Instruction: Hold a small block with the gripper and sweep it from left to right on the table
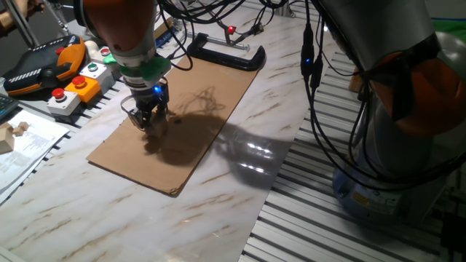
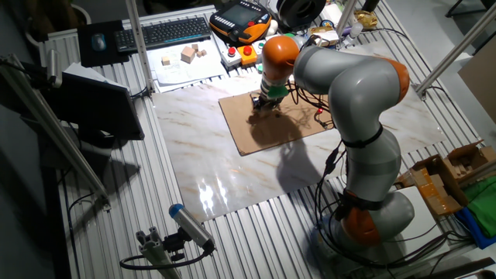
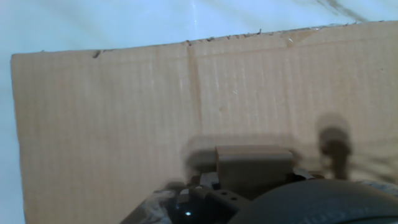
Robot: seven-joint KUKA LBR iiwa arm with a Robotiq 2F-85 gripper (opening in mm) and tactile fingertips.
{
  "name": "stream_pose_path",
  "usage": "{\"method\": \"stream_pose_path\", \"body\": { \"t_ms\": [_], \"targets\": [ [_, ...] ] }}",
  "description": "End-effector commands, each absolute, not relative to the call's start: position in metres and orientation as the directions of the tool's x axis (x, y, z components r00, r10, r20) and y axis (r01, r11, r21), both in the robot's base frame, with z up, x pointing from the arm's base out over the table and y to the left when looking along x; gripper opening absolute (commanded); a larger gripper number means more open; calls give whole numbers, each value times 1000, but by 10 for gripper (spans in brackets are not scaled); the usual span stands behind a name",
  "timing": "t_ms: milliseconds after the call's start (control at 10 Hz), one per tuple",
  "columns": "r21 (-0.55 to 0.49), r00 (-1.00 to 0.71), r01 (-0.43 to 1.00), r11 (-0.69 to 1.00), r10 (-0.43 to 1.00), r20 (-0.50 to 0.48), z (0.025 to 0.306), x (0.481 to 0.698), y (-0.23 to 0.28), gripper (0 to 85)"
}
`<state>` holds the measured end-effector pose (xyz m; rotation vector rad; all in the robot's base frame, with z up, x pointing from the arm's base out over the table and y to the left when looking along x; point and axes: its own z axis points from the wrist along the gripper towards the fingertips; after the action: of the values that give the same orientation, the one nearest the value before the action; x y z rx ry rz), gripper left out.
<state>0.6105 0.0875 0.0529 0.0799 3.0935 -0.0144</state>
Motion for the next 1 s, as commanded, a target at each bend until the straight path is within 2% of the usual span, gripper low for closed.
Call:
{"method": "stream_pose_path", "body": {
  "t_ms": [0,900],
  "targets": [
    [-8,-998,53,999,53,-47,53,611,89,7],
    [-12,-997,62,998,62,-44,52,611,101,7]
  ]
}}
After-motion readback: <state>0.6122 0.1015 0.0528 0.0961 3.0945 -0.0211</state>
